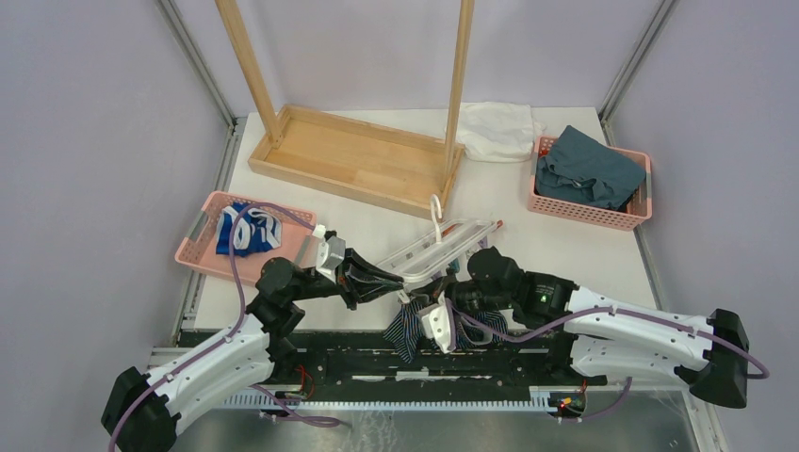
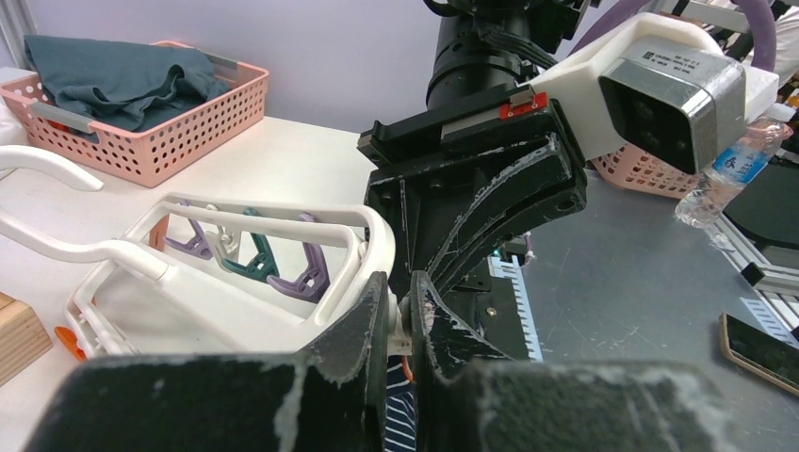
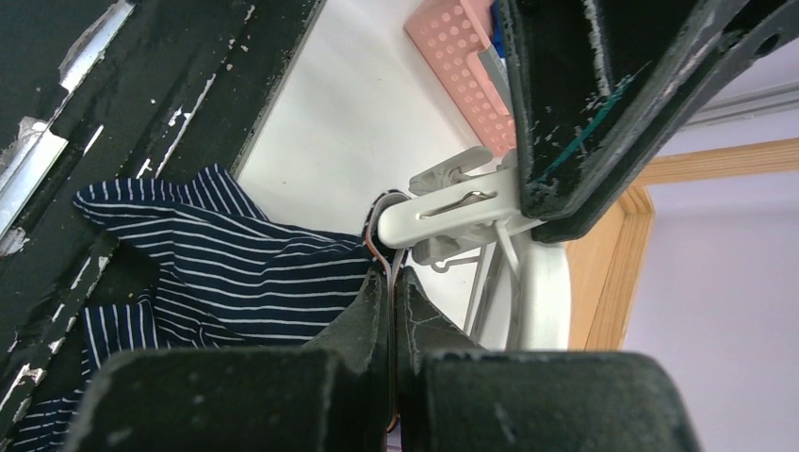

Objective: Clip the underwear to the hanger

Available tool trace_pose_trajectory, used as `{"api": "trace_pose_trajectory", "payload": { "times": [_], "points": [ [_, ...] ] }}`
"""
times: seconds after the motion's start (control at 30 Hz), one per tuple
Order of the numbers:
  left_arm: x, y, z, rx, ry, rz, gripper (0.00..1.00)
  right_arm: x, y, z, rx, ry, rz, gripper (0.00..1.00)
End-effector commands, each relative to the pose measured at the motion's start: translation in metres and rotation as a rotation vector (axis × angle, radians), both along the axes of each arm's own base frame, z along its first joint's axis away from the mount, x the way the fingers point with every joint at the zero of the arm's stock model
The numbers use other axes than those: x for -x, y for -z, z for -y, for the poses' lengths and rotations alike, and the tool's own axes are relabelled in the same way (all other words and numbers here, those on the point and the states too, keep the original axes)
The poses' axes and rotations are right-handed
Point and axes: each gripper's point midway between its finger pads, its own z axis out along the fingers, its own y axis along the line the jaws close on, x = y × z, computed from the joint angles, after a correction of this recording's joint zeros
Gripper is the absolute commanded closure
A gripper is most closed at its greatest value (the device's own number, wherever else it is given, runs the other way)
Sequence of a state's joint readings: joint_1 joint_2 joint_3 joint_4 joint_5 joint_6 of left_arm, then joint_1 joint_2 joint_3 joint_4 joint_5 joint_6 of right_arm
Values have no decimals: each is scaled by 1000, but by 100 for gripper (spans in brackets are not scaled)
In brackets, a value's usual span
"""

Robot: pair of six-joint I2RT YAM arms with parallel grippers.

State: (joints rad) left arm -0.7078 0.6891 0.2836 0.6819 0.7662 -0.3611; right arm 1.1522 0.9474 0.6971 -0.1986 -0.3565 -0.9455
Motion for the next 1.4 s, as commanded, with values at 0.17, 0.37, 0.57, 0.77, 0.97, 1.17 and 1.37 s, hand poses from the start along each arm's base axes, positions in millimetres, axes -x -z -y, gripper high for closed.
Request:
{"api": "trace_pose_trajectory", "payload": {
  "times": [0.17, 0.37, 0.57, 0.77, 0.97, 1.17, 1.37],
  "points": [
    [3, -28, 0, 57, 11, 54, 97, -8, -39, -10, -82, 47, 7, 100],
    [3, -28, 0, 58, 8, 57, 97, -8, -38, -11, -67, 61, -27, 100],
    [2, -29, 0, 58, 3, 59, 97, -6, -34, -11, -30, 70, -75, 100],
    [1, -28, 0, 55, 2, 58, 97, -6, -35, -13, -15, 92, -126, 100],
    [1, -28, 0, 51, 3, 62, 97, -6, -37, -15, -6, 117, -180, 100],
    [0, -27, 0, 47, 0, 60, 97, -2, -40, -16, 15, 131, -243, 100],
    [0, -27, 0, 44, -2, 63, 97, 3, -39, -16, 51, 141, -316, 100]
  ]
}}
